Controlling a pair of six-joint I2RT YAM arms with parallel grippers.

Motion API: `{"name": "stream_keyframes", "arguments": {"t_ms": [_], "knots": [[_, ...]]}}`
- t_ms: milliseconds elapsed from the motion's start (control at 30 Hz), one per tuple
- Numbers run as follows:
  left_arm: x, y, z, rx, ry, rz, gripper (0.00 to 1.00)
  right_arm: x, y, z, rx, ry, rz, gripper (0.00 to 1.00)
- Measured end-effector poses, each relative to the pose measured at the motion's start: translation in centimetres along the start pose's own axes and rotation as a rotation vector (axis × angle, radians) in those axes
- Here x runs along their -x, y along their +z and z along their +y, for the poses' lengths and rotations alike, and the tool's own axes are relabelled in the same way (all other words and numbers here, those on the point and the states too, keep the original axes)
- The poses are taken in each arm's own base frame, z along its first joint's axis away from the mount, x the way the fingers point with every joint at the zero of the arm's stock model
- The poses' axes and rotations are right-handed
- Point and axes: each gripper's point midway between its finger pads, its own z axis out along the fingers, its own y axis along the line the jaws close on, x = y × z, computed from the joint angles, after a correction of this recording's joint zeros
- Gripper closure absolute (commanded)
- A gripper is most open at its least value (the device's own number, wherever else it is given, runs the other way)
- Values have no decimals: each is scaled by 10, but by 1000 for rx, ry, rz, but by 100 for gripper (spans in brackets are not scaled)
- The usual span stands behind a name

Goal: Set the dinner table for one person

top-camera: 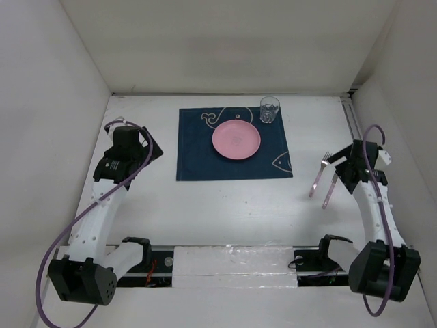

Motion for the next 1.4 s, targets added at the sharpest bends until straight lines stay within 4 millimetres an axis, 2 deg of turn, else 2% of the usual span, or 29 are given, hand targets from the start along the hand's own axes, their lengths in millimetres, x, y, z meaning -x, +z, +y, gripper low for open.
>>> {"name": "stream_keyframes", "arguments": {"t_ms": [33,100,267,333,433,567,733,933,1067,1133,1300,1400], "knots": [[1,-2,-1,-11,0,-5,0,-6,1,-15,-28,35,16,0],[4,-6,-3,-28,-1,-17,0,-7,1,-29,-58,77,15,0],[5,-8,-4,-33,1,-25,0,-7,8,-46,-105,119,42,2],[5,-8,-4,-34,0,-27,0,-15,19,-54,-134,106,94,5],[6,-10,-4,-36,0,-30,0,-40,38,-64,-179,64,220,9],[6,-10,-4,-37,1,-31,0,-68,47,-66,-180,20,337,10],[7,-11,-4,-42,6,-33,0,-82,46,-57,-150,-39,382,16],[8,-14,-5,-50,3,-43,0,-92,49,-68,-220,-68,441,17],[10,-17,-5,-57,0,-54,0,-89,48,-68,-225,-70,429,23],[11,-18,-5,-60,-1,-57,0,-88,48,-69,-227,-72,426,31],[11,-18,-4,-57,-1,-60,0,-92,54,-72,-266,-88,466,38],[13,-20,-3,-52,-3,-69,0,-94,54,-75,-289,-108,493,57]]}}
